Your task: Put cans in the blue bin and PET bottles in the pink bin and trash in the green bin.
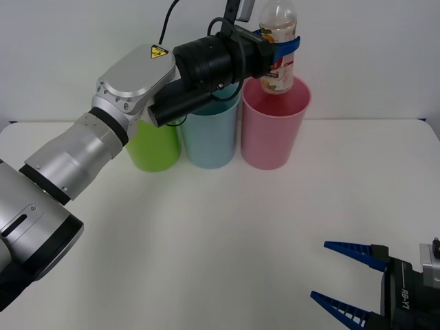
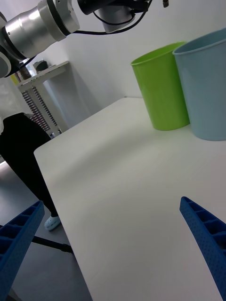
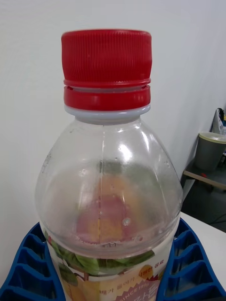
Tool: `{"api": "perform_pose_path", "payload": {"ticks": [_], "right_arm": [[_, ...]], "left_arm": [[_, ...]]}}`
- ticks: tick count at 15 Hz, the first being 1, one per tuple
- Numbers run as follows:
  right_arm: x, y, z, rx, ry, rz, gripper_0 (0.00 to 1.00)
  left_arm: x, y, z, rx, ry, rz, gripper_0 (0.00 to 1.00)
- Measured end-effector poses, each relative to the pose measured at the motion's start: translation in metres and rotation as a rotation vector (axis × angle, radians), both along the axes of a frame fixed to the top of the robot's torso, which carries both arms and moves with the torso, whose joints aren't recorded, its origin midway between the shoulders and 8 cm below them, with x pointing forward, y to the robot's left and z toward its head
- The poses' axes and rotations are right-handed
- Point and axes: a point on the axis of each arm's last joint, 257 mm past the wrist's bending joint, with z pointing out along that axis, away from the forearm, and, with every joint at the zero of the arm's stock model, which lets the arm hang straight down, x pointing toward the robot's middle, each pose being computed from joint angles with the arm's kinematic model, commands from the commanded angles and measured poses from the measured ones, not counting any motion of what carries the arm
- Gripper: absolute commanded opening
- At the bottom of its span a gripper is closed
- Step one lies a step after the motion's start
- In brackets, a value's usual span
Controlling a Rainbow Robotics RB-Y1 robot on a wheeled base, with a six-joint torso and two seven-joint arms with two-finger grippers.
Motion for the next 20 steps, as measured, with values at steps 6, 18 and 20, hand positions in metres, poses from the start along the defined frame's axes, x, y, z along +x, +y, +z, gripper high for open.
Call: {"api": "perform_pose_path", "payload": {"ticks": [6,18,20], "right_arm": [[0.0000,0.0000,0.0000,0.000,0.000,0.000,1.00],[0.0000,0.0000,0.0000,0.000,0.000,0.000,1.00],[0.0000,0.0000,0.0000,0.000,0.000,0.000,1.00]], "left_arm": [[0.0057,-0.0002,-0.0009,0.008,-0.017,0.035,0.22],[0.0021,-0.0062,-0.0013,-0.006,0.000,0.021,1.00],[0.0007,-0.0072,-0.0013,-0.009,0.005,0.014,1.00]]}}
